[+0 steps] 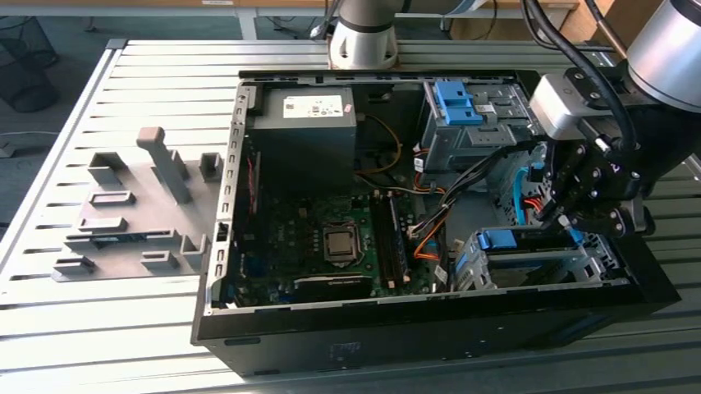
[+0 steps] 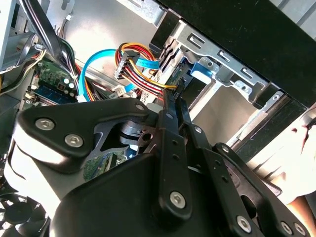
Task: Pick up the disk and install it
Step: 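Insert the first disk wire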
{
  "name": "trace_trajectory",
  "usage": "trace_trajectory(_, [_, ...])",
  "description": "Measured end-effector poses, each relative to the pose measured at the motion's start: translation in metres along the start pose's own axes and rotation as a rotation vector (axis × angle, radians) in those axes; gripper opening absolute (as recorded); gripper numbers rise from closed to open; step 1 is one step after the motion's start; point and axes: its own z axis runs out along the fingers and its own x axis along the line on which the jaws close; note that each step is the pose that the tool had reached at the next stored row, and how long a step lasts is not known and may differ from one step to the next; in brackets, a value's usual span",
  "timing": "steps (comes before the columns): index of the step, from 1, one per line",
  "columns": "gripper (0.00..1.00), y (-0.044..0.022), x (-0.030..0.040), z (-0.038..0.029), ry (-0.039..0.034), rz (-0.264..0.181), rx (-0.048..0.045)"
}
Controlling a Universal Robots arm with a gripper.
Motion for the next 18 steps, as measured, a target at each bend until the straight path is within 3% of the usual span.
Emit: trace_trajectory(18, [0.16, 0.0000, 0.0011, 0.0051, 0.0001, 0.000, 0.0000])
